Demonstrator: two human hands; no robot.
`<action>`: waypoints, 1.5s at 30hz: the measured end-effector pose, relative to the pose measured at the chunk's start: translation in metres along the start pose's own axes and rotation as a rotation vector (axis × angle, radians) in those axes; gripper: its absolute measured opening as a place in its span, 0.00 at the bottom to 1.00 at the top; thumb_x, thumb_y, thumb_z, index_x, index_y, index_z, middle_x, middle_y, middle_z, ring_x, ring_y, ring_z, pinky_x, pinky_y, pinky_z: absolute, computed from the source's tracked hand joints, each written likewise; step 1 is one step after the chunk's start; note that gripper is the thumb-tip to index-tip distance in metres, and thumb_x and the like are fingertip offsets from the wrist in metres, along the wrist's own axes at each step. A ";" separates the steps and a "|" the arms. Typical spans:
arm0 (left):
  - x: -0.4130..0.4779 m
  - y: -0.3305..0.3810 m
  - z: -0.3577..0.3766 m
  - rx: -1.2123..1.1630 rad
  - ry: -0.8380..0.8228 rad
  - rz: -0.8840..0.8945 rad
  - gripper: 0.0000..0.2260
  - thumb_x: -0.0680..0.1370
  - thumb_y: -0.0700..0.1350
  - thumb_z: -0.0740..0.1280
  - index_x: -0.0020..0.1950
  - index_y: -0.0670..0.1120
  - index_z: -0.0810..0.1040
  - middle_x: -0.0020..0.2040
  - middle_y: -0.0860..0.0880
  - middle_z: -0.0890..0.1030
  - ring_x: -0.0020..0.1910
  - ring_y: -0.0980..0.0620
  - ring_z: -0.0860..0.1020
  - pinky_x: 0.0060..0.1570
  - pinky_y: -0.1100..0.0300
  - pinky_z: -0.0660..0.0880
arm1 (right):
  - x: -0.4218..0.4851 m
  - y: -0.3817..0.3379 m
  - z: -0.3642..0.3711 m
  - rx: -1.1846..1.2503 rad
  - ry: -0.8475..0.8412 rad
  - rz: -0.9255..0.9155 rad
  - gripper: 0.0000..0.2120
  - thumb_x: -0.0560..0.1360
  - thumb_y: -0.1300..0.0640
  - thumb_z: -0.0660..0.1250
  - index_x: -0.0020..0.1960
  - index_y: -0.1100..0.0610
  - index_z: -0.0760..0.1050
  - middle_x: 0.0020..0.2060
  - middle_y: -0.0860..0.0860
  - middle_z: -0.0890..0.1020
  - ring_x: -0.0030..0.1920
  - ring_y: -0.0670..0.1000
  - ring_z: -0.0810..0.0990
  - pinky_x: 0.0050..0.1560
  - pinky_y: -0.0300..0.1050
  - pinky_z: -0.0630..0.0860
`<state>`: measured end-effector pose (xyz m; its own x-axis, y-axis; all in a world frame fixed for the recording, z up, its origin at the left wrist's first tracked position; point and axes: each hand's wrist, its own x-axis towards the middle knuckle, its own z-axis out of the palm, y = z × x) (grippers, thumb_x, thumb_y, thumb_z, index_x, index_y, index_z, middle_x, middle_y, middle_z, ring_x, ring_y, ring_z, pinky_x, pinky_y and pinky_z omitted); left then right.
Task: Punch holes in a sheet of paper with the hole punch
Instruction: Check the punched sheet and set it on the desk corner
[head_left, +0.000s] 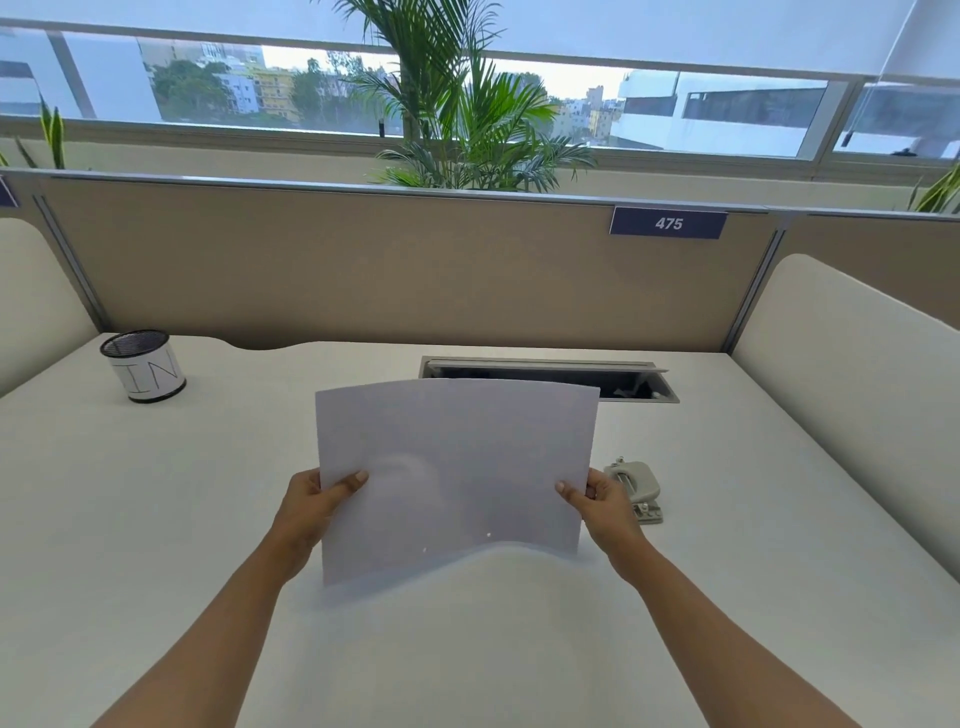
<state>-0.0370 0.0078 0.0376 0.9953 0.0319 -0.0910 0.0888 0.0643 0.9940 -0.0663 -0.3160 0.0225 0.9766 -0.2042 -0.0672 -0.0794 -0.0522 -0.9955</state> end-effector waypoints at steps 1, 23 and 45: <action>0.000 0.002 0.001 -0.010 0.002 0.006 0.04 0.74 0.41 0.69 0.45 0.42 0.82 0.37 0.50 0.85 0.35 0.52 0.83 0.33 0.61 0.79 | -0.001 -0.001 -0.002 0.016 0.001 0.009 0.08 0.75 0.61 0.67 0.54 0.57 0.79 0.46 0.51 0.84 0.46 0.49 0.83 0.46 0.39 0.78; -0.012 0.004 0.043 -0.184 0.044 0.012 0.04 0.74 0.40 0.69 0.47 0.43 0.80 0.39 0.49 0.85 0.36 0.52 0.82 0.35 0.59 0.78 | -0.034 -0.016 -0.023 0.474 -0.052 0.214 0.07 0.74 0.61 0.67 0.49 0.50 0.76 0.46 0.49 0.83 0.50 0.50 0.80 0.57 0.52 0.75; -0.054 0.010 0.180 -0.381 0.250 -0.084 0.08 0.75 0.40 0.68 0.53 0.47 0.75 0.49 0.51 0.79 0.49 0.48 0.77 0.53 0.53 0.76 | -0.050 -0.031 0.037 0.073 0.548 0.041 0.06 0.79 0.60 0.59 0.53 0.57 0.72 0.47 0.52 0.78 0.49 0.53 0.77 0.52 0.47 0.73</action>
<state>-0.0834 -0.1730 0.0635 0.9414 0.2479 -0.2286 0.1018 0.4373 0.8935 -0.1054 -0.2675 0.0539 0.7242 -0.6848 -0.0809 -0.0822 0.0308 -0.9961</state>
